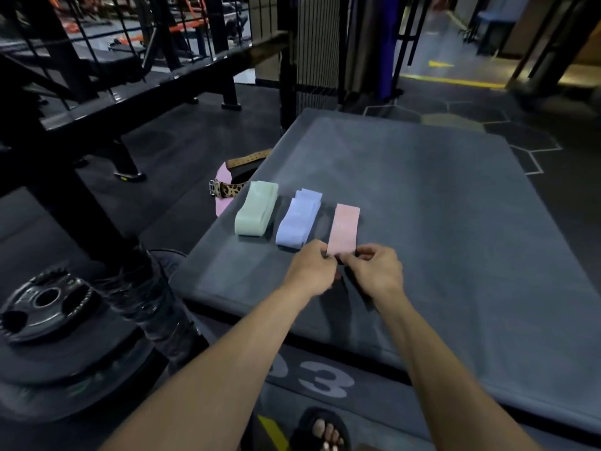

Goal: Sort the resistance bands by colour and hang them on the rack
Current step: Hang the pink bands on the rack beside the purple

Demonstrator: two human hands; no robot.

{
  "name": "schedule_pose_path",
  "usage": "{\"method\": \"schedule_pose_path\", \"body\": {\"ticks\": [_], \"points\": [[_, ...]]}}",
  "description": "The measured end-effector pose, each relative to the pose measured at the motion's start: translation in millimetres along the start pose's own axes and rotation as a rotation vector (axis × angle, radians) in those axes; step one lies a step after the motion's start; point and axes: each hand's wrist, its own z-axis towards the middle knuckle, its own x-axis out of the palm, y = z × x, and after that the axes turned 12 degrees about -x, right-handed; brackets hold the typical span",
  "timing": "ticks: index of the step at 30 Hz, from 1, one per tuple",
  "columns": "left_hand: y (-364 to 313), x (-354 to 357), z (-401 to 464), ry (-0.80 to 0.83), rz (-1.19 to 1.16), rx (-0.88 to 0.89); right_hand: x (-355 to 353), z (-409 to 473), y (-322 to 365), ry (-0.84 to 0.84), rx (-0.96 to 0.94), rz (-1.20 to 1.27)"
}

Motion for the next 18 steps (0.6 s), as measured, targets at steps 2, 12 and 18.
{"method": "schedule_pose_path", "body": {"ticks": [2, 12, 18], "points": [[-1, 0, -3, 0.016, -0.075, -0.021, 0, 1, -1, 0.008, 0.045, 0.032], [-2, -1, -11, 0.026, -0.134, -0.028, -10, 1, 6, 0.069, 0.157, 0.116], [-4, -1, -13, 0.053, -0.131, -0.022, 0, 1, 4, -0.007, 0.103, 0.125]]}}
